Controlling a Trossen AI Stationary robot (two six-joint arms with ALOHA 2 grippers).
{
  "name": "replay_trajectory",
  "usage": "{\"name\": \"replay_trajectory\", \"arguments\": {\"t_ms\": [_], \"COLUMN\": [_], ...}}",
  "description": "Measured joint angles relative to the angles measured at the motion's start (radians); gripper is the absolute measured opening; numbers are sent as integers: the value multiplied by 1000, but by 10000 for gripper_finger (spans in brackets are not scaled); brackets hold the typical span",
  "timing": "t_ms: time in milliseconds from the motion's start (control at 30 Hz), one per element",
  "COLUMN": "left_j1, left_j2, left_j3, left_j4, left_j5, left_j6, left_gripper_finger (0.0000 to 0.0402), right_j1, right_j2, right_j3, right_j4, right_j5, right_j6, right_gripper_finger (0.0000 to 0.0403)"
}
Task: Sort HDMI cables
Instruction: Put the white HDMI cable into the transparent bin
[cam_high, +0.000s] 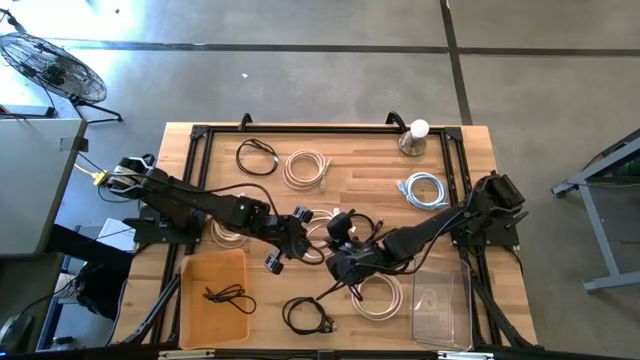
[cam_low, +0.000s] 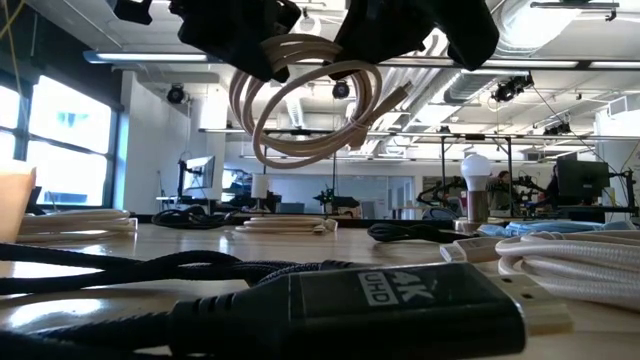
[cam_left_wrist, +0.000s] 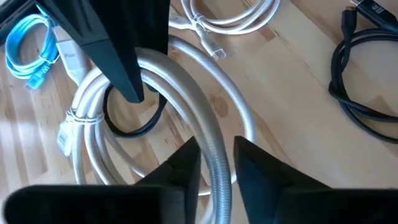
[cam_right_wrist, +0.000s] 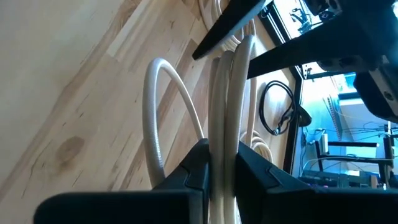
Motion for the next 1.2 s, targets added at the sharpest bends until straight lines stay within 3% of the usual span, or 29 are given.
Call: {"name": "replay_trajectory", "arguments": {"t_ms": [300,400,567,667,900,1200], "left_j1": [0,0,1,0,0,0], "left_j2": [0,0,0,0,0,0], "left_j3": [0,1,2,2,2,2], "left_j4": [25,48,45,44,38,38], "left_j5": [-39,-38,-50,-56,-61,-56], "left_j6": [3,3,3,3,3,3], "left_gripper_finger": [167,177,179,179,179,179], "right_j1": [0,1,22,47,120,224], "right_j2": [0,-1,-35,-82,-213,-376], "right_j3": [0,0,0,4,81,106], "right_j4": [-21,-89,-334,-456,-763,-831], "right_j5": [-26,32,140,154,13,-298], "right_j6": [26,78,278,440,880,1177], "right_gripper_finger": [36,36,36,36,36,35]}}
